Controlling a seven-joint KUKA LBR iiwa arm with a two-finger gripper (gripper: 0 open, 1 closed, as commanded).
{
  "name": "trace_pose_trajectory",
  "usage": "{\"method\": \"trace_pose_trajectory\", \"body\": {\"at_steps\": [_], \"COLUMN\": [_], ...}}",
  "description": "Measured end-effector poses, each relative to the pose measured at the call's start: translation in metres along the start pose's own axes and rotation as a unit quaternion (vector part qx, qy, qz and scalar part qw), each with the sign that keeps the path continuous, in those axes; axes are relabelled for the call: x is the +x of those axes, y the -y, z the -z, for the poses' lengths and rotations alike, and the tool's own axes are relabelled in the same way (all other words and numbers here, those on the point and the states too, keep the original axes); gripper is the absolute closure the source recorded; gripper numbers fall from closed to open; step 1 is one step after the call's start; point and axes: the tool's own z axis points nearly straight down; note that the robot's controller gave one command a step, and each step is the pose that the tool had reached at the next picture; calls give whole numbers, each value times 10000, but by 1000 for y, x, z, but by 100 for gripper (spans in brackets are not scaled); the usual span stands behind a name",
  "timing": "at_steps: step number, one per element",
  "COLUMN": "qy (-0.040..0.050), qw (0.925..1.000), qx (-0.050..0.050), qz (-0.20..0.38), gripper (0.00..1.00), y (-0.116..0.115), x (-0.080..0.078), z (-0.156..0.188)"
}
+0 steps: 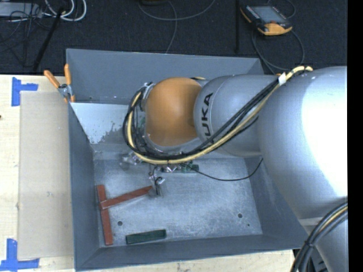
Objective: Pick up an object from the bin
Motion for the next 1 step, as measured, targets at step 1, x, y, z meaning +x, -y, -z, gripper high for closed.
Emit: {"method": "trace_pose_trajectory", "body": {"at_steps": [1], "qy": [24], "qw": [10000], "qx": [7], "qz": [-9], "gripper": [100], "y": [0], "x": [0], "z": [3]}}
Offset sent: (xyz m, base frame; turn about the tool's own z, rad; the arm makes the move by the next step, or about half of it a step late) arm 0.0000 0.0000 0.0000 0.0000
